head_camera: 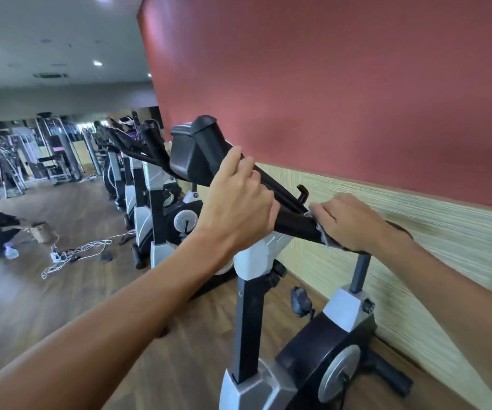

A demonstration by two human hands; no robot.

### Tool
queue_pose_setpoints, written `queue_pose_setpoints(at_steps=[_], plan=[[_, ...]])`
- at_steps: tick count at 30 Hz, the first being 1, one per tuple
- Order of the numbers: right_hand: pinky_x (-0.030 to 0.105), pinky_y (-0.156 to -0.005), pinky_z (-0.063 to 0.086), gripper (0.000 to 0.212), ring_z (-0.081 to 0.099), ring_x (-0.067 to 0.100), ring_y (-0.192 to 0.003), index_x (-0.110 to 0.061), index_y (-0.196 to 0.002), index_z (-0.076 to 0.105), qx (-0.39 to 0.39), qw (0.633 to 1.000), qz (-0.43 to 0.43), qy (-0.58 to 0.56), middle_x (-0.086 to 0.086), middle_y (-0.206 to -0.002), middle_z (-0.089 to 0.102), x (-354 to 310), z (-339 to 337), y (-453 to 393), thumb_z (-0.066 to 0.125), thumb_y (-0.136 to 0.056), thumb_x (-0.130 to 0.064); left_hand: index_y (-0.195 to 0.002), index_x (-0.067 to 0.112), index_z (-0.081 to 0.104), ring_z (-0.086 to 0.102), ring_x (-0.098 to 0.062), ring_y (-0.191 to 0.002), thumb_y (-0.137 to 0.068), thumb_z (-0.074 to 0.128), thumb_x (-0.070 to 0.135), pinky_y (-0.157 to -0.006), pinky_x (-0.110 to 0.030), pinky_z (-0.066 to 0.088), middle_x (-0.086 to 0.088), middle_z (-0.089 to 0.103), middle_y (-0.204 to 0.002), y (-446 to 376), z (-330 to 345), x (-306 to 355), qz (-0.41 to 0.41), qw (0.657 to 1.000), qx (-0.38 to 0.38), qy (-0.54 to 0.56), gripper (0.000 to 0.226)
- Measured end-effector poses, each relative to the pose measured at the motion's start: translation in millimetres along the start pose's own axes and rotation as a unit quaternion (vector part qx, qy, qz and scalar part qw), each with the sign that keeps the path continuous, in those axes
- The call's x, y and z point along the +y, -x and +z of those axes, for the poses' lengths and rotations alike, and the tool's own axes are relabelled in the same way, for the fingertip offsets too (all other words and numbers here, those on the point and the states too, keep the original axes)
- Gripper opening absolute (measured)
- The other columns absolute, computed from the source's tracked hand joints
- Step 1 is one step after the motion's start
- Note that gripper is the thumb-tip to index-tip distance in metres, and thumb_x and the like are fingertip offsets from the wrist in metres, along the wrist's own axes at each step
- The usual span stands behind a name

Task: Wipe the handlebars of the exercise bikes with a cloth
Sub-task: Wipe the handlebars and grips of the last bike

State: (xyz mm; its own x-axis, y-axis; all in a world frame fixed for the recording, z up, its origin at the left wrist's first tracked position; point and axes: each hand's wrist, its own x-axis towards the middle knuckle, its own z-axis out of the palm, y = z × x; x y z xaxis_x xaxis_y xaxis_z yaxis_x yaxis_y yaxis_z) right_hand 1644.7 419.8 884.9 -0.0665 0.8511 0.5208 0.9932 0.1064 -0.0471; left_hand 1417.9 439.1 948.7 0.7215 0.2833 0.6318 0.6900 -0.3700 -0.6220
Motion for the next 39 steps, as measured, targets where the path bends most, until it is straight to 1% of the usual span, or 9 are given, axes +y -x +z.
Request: queue_pose_setpoints(at_steps=[2,5,9,11,16,23,27,33,39], plan=[[0.034,-0.078,0.037,0.044,0.052,0.021,-0.059,-0.025,-0.071,0.048,0.027,0.999,-0.015,0.027,-0.007,-0.059,0.059,0.6,5.4,7.6,0.027,-0.108,-0.021,-0.067,0.011,0.071,0.050,-0.028,-0.078,-0.099,0.035,0.032,-0.110,-0.045,0.027,-0.007,0.061,-0.064,1.1,0.6,-0.1,0.010,1.000,0.009,0.000,0.053],[0.036,-0.106,0.039,0.044,0.056,0.017,-0.076,-0.022,-0.093,0.060,0.137,0.989,-0.021,0.042,-0.009,-0.083,0.063,5.0,27.1,33.8,0.020,-0.107,-0.031,-0.066,0.009,0.067,0.047,-0.029,-0.076,-0.101,0.034,0.029,-0.106,-0.047,0.034,-0.009,0.058,-0.065,2.5,3.3,-1.3,0.015,0.999,0.028,0.005,0.052],[0.035,-0.062,0.041,0.042,0.053,0.024,-0.067,-0.028,-0.075,0.050,0.026,0.999,0.030,0.008,-0.002,-0.066,0.056,8.0,16.0,9.4,0.019,-0.102,-0.038,-0.069,0.008,0.066,0.047,-0.031,-0.078,-0.104,0.035,0.027,-0.104,-0.047,0.035,-0.010,0.058,-0.069,2.5,3.0,-4.0,0.038,0.998,0.044,0.014,0.050],[0.035,-0.057,0.038,0.037,0.054,0.026,-0.065,-0.028,-0.073,0.047,-0.007,0.999,0.054,0.003,0.000,-0.066,0.058,0.2,13.3,1.6,0.027,-0.104,-0.032,-0.078,0.008,0.067,0.050,-0.031,-0.086,-0.107,0.029,0.028,-0.109,-0.047,0.035,-0.009,0.060,-0.081,5.2,1.1,-15.3,0.069,0.996,0.043,0.020,0.051],[0.031,-0.054,0.038,0.044,0.053,0.013,-0.051,-0.026,-0.069,0.047,0.133,0.979,0.087,-0.124,-0.004,-0.055,0.053,-49.4,12.5,9.8,0.021,-0.103,-0.038,-0.114,0.003,0.064,0.048,-0.035,-0.130,-0.111,0.018,0.029,-0.125,-0.044,0.018,-0.016,0.058,-0.129,9.3,-9.5,-62.9,0.078,0.994,0.073,-0.006,0.053],[0.039,-0.062,0.043,0.048,0.056,0.023,-0.072,-0.014,-0.092,0.059,0.279,0.942,0.049,-0.182,-0.002,-0.077,0.060,-133.9,5.8,-23.2,0.021,-0.104,-0.042,-0.096,0.004,0.068,0.054,-0.037,-0.125,-0.109,0.029,0.028,-0.122,-0.045,0.025,-0.015,0.063,-0.123,-3.2,-5.5,-71.2,0.046,0.991,0.127,0.015,0.048],[0.040,-0.074,0.053,0.043,0.056,0.017,-0.078,-0.011,-0.099,0.066,0.297,0.945,0.049,-0.132,-0.007,-0.086,0.059,-82.7,35.1,7.7,0.029,-0.107,-0.031,-0.111,0.008,0.066,0.052,-0.036,-0.124,-0.108,0.036,0.031,-0.116,-0.045,0.031,-0.016,0.059,-0.129,1.0,-1.2,-87.1,0.002,0.981,0.170,0.092,0.038],[0.031,-0.080,0.042,0.050,0.056,0.019,-0.085,-0.010,-0.101,0.065,0.290,0.943,0.114,-0.120,-0.003,-0.090,0.062,-81.0,33.0,18.5,0.025,-0.106,-0.040,-0.126,-0.002,0.058,0.058,-0.027,-0.107,-0.097,0.049,0.009,-0.117,-0.039,0.028,-0.010,0.065,-0.114,-6.8,2.7,-70.3,-0.044,0.930,0.218,0.294,0.032],[0.034,-0.094,0.047,0.061,0.057,0.023,-0.107,-0.004,-0.133,0.051,0.355,0.918,0.053,-0.170,0.008,-0.118,0.060,-168.4,1.9,-31.8,0.034,-0.105,-0.054,-0.112,0.005,0.070,0.067,-0.016,-0.094,-0.103,0.046,0.009,-0.090,-0.035,0.052,0.004,0.070,-0.099,-15.5,3.0,-109.3,0.011,0.883,0.153,0.444,0.026]])
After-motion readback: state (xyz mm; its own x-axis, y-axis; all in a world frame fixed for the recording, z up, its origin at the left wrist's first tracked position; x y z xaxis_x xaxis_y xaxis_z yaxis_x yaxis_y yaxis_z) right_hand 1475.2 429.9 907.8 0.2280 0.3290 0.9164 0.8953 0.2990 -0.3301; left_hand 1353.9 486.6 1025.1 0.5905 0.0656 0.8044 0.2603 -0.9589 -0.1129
